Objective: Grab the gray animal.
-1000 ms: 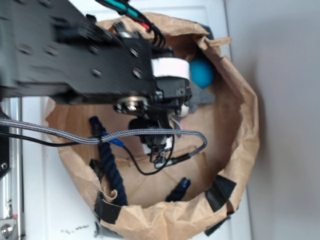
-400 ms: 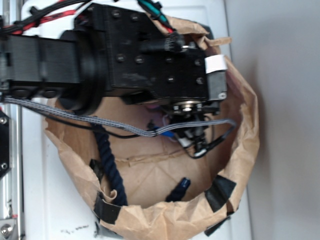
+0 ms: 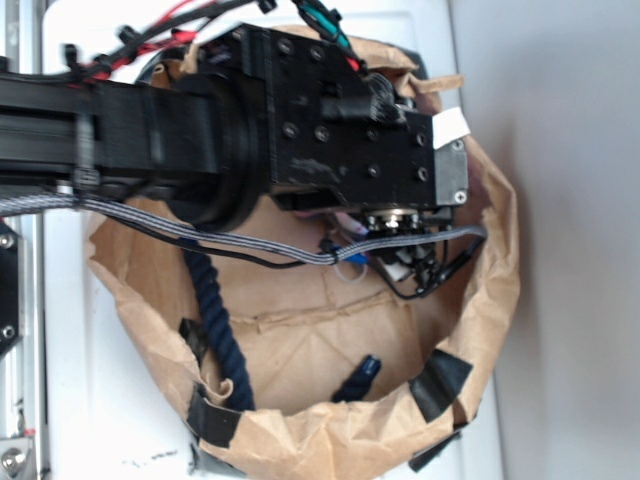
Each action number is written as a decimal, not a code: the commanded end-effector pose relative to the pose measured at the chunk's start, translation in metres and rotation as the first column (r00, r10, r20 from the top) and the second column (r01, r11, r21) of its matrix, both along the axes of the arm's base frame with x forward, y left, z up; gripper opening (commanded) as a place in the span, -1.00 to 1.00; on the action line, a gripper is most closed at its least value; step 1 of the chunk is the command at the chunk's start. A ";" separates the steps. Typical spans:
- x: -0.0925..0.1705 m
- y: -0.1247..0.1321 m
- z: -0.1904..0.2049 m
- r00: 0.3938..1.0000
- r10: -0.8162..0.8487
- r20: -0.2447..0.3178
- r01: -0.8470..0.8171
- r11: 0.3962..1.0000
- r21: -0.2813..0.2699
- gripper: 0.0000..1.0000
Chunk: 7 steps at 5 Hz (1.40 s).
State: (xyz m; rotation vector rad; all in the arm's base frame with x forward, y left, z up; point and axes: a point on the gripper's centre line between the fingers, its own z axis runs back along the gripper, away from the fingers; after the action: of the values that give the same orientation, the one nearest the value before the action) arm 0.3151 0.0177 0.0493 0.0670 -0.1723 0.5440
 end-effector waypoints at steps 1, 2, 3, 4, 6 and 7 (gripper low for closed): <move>0.026 -0.014 -0.009 0.995 -0.042 0.086 0.036 0.997 0.073 1.00; 0.023 -0.011 -0.007 0.997 -0.025 0.078 0.021 0.998 0.054 -1.00; 0.017 -0.009 0.004 0.996 -0.044 0.079 0.040 0.998 0.046 -1.00; -0.006 -0.004 0.037 0.988 -0.147 0.043 0.147 0.989 0.000 -1.00; -0.040 0.003 0.110 0.940 -0.322 -0.114 0.306 0.943 -0.133 -1.00; -0.039 -0.004 0.117 0.908 -0.369 -0.197 0.350 0.929 -0.122 -1.00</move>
State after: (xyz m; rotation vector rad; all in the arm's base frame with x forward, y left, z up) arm 0.2647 0.0132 0.1511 0.0143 0.0962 0.1962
